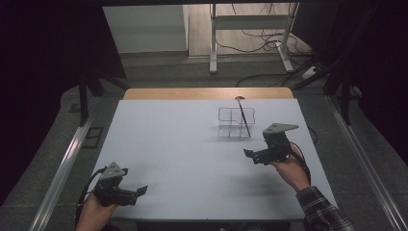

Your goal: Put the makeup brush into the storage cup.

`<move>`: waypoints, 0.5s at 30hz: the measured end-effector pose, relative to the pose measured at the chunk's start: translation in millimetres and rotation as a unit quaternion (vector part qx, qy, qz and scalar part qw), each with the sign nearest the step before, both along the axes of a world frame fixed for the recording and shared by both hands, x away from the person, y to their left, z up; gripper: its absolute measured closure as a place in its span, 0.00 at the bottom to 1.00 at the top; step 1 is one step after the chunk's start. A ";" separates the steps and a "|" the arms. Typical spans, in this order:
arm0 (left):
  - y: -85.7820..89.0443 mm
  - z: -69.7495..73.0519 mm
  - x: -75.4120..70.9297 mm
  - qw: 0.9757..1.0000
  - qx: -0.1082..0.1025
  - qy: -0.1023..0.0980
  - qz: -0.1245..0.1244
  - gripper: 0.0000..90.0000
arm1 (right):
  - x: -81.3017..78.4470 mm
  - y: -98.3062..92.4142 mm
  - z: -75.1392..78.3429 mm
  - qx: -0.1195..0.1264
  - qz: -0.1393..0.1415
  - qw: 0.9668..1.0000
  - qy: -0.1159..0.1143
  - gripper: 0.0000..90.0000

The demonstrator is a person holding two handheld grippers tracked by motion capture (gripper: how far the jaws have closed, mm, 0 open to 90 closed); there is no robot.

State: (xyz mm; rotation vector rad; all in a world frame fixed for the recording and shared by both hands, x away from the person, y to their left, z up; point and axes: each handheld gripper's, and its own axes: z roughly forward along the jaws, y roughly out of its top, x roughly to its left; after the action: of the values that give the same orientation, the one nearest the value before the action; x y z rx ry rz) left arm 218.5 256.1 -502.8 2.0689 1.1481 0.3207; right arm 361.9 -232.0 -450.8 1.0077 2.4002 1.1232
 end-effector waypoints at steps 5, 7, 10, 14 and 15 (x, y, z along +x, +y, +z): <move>0.1 0.4 -0.2 1.000 -0.002 -0.003 0.000 0.01 | -4.9 -3.7 0.0 0.000 -0.002 1.000 0.003 0.00; 0.0 0.7 -0.4 1.000 -0.002 -0.005 0.000 0.01 | -6.8 -5.5 -0.2 -0.001 -0.003 1.000 0.002 0.00; 0.2 1.3 -0.6 1.000 -0.003 -0.006 0.000 0.01 | -9.6 -8.5 -0.9 -0.003 -0.004 1.000 0.003 0.00; 0.2 1.6 -0.8 1.000 -0.002 -0.008 0.000 0.01 | -12.6 -12.1 -1.9 -0.005 -0.006 1.000 0.004 0.00; 0.2 1.7 -0.8 1.000 -0.002 -0.008 0.000 0.01 | -13.4 -13.0 -1.9 -0.005 -0.005 1.000 0.004 0.00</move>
State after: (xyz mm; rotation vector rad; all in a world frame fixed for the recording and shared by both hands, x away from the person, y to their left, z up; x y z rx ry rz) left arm 217.7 256.3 -501.1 2.0591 1.1378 0.3335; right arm 348.5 -245.0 -452.8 1.0228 2.4018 1.1036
